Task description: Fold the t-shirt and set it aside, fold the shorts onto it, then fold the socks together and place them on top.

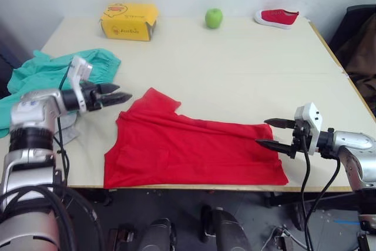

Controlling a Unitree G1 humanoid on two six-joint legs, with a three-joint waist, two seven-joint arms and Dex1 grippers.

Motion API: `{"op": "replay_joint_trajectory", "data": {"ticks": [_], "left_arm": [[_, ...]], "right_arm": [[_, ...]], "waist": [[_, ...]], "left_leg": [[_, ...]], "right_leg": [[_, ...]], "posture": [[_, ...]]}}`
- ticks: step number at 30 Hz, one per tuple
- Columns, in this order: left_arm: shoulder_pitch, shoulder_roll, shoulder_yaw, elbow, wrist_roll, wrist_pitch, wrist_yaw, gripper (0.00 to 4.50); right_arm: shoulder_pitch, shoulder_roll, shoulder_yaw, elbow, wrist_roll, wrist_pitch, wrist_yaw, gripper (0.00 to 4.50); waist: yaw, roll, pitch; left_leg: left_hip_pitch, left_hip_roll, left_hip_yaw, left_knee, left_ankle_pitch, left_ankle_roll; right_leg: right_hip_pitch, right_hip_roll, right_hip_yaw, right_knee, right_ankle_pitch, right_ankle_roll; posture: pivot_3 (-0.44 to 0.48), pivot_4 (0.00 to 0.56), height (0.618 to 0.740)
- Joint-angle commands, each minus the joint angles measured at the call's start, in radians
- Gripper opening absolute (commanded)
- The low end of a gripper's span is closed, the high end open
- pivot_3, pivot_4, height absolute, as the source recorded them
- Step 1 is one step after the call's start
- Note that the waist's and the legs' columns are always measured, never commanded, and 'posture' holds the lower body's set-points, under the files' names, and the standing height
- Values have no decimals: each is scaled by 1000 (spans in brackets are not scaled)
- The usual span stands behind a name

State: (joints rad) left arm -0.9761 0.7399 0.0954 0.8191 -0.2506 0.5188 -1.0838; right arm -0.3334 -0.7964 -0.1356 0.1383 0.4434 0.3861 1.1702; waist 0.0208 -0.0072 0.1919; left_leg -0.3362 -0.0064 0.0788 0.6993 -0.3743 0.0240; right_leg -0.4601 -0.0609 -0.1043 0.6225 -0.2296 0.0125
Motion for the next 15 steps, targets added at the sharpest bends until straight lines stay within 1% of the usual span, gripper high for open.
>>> {"op": "replay_joint_trajectory", "data": {"ticks": [1,4,7,11,14,15], "left_arm": [[-72,-51,-46,164,84,-104,63,4500],[-147,-117,-68,292,135,-174,132,4500],[-199,-164,-72,385,174,-226,218,4500],[-240,-216,-65,460,209,-266,321,4500],[-250,-254,-62,489,226,-275,360,4500],[-249,-264,-63,495,233,-276,375,4313]], "right_arm": [[-20,-2,-24,-34,23,50,-34,4466],[-29,10,-5,-29,-15,35,-75,4466],[-35,12,3,-28,-31,41,-98,4466],[-34,9,11,-36,-45,44,-109,4466],[-31,14,19,-48,-62,57,-135,4466],[-27,17,21,-56,-62,61,-140,4495]], "waist": [[2,0,0],[3,-1,1],[3,-3,2],[0,-3,2],[1,-3,2],[1,-3,2]], "left_leg": [[0,0,0,0,0,0],[-2,0,0,-1,0,0],[-3,0,1,0,0,0],[-3,0,1,-1,0,0],[-2,0,1,-1,0,-1],[-2,0,1,-1,0,-1]], "right_leg": [[0,0,0,0,0,0],[-2,1,-1,0,0,0],[-3,1,-1,0,0,0],[-3,1,-1,0,0,0],[-2,1,-1,0,0,0],[-2,1,-1,0,0,0]], "posture": [[0,150,740],[0,150,740],[0,150,740],[0,150,740],[0,150,740],[0,150,740]]}}
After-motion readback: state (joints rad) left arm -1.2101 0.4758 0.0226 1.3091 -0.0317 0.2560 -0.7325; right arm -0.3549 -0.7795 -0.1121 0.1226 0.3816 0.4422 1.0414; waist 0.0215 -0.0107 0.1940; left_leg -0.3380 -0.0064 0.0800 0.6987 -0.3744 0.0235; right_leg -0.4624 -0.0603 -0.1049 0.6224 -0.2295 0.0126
